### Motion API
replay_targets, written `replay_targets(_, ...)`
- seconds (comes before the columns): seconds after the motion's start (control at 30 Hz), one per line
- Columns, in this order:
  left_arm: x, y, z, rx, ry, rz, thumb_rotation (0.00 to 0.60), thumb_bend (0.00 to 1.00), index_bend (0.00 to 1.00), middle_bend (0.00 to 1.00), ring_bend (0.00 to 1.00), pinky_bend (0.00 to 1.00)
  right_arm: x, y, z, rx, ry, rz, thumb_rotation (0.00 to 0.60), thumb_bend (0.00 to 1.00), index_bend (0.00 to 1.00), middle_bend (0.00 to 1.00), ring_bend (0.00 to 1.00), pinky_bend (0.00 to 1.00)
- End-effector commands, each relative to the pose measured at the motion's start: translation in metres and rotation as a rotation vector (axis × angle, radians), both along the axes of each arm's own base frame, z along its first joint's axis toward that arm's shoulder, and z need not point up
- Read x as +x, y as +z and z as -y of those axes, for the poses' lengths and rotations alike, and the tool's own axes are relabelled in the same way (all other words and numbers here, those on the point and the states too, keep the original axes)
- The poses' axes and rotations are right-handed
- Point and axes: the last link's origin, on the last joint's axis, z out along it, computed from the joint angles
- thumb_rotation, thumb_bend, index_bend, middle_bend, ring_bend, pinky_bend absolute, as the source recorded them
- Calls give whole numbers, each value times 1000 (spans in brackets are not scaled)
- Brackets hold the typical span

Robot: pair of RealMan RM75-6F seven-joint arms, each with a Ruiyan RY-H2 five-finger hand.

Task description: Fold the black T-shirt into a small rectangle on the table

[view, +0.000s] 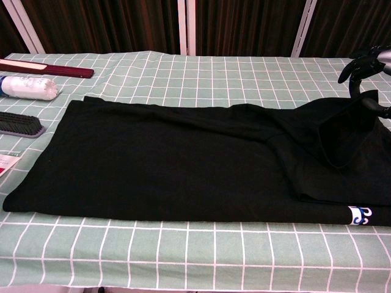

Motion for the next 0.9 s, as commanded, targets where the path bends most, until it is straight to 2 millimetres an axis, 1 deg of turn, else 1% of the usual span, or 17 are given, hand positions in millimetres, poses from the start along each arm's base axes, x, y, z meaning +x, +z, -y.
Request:
replay_targets(0.03, 0, 0, 0, -1, 2, 1, 516, 274, 277, 138, 106, 205, 2, -5, -6, 36, 1, 18, 600, 543, 603, 262, 49, 147)
replay_targets(0.2, 0, -2, 1, -13, 4, 1, 515, 274, 277, 138, 107, 205, -1, -23, -7, 109, -23, -16, 600, 542, 580, 258, 49, 162)
replay_targets(0.27, 0, -3, 1, -22, 5, -3, 514, 274, 277, 138, 107, 205, -7, -35, -6, 144, -52, -39, 600, 537, 547, 251, 49, 175)
replay_targets(0.33, 0, -3, 0, -24, 5, -6, 513, 274, 276, 138, 107, 205, -13, -44, -6, 180, -82, -64, 600, 509, 452, 237, 49, 182)
replay_targets(0.37, 0, -3, 0, -24, 5, -9, 514, 274, 276, 138, 107, 205, -16, -48, -7, 195, -94, -77, 600, 480, 369, 224, 49, 186)
replay_targets(0.43, -2, -2, -1, -28, 6, -21, 517, 274, 273, 138, 107, 205, -19, -51, -9, 217, -105, -101, 600, 381, 199, 201, 48, 188)
replay_targets(0.47, -2, -1, -2, -30, 5, -29, 515, 274, 272, 138, 107, 205, -19, -50, -10, 218, -105, -106, 600, 305, 121, 190, 46, 188)
replay_targets(0.5, -3, 1, -4, -36, 1, -46, 516, 274, 271, 138, 107, 205, -18, -45, -11, 210, -102, -103, 600, 239, 59, 179, 42, 186)
replay_targets(0.57, -5, 4, -9, -51, -10, -85, 518, 274, 270, 138, 106, 205, -14, -34, -14, 187, -96, -80, 600, 135, 5, 155, 36, 173)
replay_targets(0.6, -6, 6, -13, -59, -15, -111, 526, 274, 270, 138, 107, 205, -12, -26, -15, 173, -94, -61, 600, 106, 0, 147, 36, 166)
replay_targets(0.63, -8, 9, -19, -73, -20, -148, 535, 274, 270, 138, 107, 205, -8, -14, -17, 152, -86, -33, 600, 63, 0, 135, 35, 153)
replay_targets(0.67, -9, 12, -25, -86, -26, -178, 555, 274, 270, 138, 107, 205, -5, -4, -19, 132, -75, -15, 600, 39, 0, 126, 35, 141)
replay_targets(0.7, -10, 15, -31, -96, -33, -210, 576, 274, 270, 138, 107, 204, -3, 7, -22, 111, -62, 1, 600, 32, 0, 121, 35, 135)
replay_targets(0.77, -12, 19, -47, -132, -65, -296, 597, 274, 269, 138, 107, 204, 2, 34, -27, 48, -29, 29, 600, 19, 0, 107, 34, 131)
replay_targets(0.83, -14, 22, -63, -162, -85, -378, 600, 275, 269, 138, 107, 204, 6, 59, -33, -22, -3, 36, 600, 16, 0, 101, 34, 131)
replay_targets(0.9, -13, 20, -75, -189, -110, -427, 600, 275, 269, 138, 107, 204, 8, 79, -36, -86, 6, 42, 600, 16, 0, 100, 34, 131)
